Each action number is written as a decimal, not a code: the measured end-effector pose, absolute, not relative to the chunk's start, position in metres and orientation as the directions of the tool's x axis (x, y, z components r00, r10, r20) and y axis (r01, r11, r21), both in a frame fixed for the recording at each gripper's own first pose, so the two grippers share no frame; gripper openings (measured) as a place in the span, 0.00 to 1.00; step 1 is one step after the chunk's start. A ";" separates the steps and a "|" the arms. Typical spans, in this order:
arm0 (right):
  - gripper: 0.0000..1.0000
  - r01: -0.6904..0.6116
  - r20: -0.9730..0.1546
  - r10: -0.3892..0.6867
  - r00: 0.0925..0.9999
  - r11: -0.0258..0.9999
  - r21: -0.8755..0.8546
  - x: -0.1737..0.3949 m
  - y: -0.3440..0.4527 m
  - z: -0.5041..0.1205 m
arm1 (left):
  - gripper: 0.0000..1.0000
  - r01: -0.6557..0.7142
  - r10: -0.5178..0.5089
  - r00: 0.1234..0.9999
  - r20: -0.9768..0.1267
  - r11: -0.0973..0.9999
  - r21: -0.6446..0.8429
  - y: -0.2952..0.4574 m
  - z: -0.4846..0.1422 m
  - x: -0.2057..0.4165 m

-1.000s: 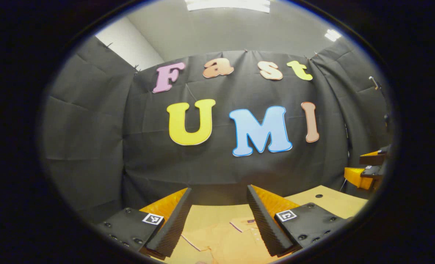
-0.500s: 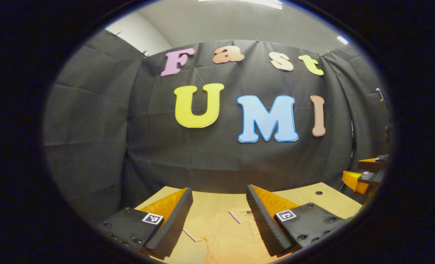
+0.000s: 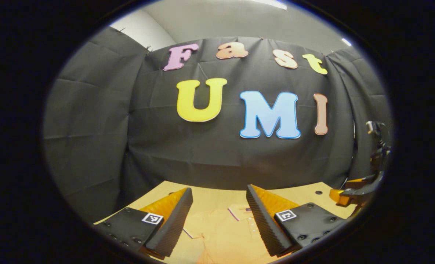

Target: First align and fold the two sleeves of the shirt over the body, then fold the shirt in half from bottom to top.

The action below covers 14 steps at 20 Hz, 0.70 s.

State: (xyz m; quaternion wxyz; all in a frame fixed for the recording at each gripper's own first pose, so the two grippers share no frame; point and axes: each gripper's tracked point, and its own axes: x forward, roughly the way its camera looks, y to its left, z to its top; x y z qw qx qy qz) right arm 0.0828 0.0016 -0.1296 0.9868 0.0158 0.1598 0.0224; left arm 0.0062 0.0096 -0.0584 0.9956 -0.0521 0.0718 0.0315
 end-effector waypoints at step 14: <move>0.96 -0.018 -0.606 0.115 0.787 0.986 0.165 0.159 0.019 -0.268 | 0.96 -0.146 0.135 0.968 -0.210 0.989 -0.035 0.026 -0.075 -0.037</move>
